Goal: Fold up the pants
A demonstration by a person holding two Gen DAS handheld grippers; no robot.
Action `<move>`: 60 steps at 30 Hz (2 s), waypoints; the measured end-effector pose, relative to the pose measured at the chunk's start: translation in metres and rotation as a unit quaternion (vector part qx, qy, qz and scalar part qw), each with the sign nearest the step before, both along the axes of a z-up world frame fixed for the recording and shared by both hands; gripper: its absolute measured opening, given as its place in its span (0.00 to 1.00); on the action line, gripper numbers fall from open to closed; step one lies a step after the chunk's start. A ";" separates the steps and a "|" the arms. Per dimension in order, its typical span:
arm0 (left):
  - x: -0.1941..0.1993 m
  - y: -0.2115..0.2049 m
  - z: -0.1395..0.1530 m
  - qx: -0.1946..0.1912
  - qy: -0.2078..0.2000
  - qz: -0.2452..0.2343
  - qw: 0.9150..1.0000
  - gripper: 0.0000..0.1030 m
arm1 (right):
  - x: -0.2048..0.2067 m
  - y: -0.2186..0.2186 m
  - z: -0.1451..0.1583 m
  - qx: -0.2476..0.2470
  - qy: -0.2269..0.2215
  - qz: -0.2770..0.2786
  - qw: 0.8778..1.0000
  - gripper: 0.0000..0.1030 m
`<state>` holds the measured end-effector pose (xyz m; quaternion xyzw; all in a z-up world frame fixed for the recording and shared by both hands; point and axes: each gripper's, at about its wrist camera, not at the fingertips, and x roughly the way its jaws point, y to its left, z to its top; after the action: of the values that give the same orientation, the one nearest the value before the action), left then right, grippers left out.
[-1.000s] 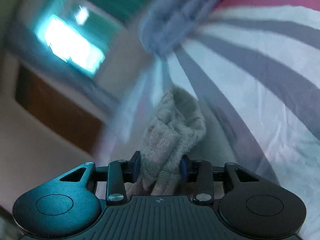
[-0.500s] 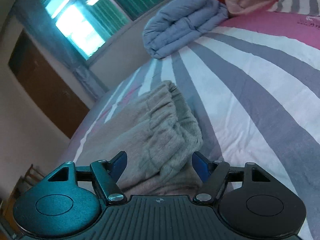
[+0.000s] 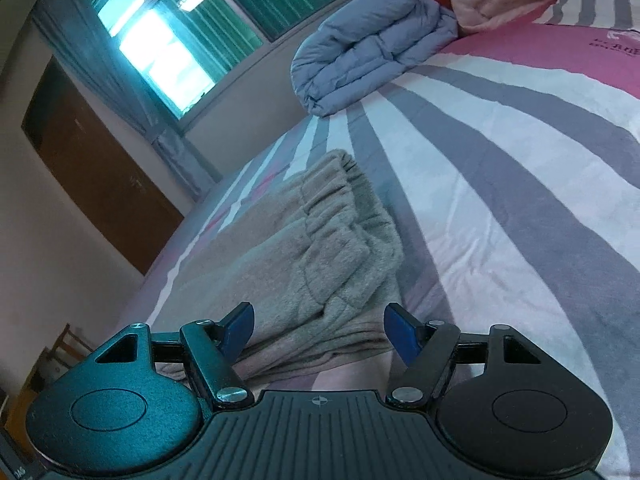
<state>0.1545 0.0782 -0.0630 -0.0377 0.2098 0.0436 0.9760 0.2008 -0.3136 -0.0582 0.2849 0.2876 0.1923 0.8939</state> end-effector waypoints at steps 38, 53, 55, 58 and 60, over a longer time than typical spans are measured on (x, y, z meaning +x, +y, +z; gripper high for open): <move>0.021 0.029 -0.018 -0.060 0.041 0.009 0.997 0.89 | 0.041 0.016 -0.017 0.016 0.043 0.058 0.997 0.46; 0.040 0.048 0.007 -0.182 -0.014 -0.019 0.983 0.94 | 0.026 -0.027 0.007 0.052 0.000 -0.032 0.998 0.64; 0.063 0.037 0.003 -0.176 0.012 -0.047 0.983 0.94 | 0.038 -0.017 0.007 0.037 0.006 -0.026 0.999 0.64; 0.095 0.027 -0.011 -0.186 0.078 -0.075 0.977 0.84 | 0.062 0.004 -0.001 0.000 0.046 -0.004 0.999 0.60; 0.097 0.025 -0.011 -0.195 0.059 -0.094 0.974 0.85 | 0.068 0.014 0.004 -0.018 0.028 0.005 0.999 0.37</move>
<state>0.2513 0.1033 -0.0740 -0.2051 0.2742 -0.0880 0.9354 0.2687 -0.2992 -0.0540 0.2724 0.3175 0.1837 0.8895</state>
